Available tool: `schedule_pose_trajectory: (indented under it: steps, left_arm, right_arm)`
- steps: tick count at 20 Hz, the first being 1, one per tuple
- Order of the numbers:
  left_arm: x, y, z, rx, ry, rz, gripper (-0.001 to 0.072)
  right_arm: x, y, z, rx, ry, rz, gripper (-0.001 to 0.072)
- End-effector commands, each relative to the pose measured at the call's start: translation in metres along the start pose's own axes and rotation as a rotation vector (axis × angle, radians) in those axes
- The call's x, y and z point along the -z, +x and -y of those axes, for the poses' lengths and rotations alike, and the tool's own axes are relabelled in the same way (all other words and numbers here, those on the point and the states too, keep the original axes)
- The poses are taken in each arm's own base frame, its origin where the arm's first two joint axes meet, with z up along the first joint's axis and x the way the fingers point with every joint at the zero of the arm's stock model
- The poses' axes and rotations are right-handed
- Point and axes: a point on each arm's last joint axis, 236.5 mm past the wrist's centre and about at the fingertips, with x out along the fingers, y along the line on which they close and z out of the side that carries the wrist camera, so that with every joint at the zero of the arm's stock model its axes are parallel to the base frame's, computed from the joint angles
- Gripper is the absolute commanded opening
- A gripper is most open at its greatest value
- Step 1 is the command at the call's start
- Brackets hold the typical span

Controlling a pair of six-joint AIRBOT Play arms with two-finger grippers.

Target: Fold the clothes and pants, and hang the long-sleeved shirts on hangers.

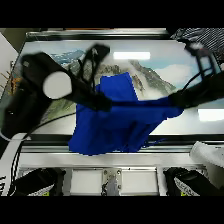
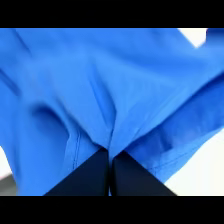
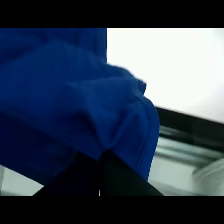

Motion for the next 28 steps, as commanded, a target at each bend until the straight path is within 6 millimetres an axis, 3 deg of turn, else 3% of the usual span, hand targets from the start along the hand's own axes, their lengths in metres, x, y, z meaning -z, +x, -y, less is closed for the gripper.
schedule_pose_trajectory:
  steps: [1,2,4,8,10,13,19,28]
  left_arm:
    - [0.087,0.047,0.037,0.214,0.005,-0.298,0.0008]
    - [0.094,0.057,0.041,0.252,-0.015,-0.314,0.0008]
    - [0.081,0.077,0.027,0.237,-0.081,-0.266,0.0008]
    - [0.009,0.094,-0.016,0.226,-0.258,-0.082,0.0008]
    - [-0.008,0.095,-0.024,0.22,-0.27,-0.058,0.0008]
    - [-0.005,0.104,-0.027,0.211,-0.269,-0.075,0.0008]
    - [0.032,0.131,-0.03,0.203,-0.304,-0.159,0.0008]
    - [0.029,0.103,-0.008,0.242,-0.214,-0.092,0.0009]
  right_arm:
    - [0.076,0.047,-0.023,-0.114,0.007,-0.252,0.0008]
    - [0.085,0.056,-0.021,-0.11,0.016,-0.288,0.0008]
    - [0.073,0.067,-0.011,-0.07,0.03,-0.28,0.0009]
    - [0.01,0.086,-0.007,-0.059,0.047,-0.152,0.0009]
    - [-0.015,0.092,-0.008,-0.062,0.056,-0.094,0.0009]
    - [-0.018,0.096,-0.007,-0.061,0.071,-0.093,0.0009]
    - [-0.02,0.096,-0.01,-0.072,0.074,-0.088,0.001]
    - [-0.008,0.095,-0.01,-0.07,0.072,-0.135,0.001]
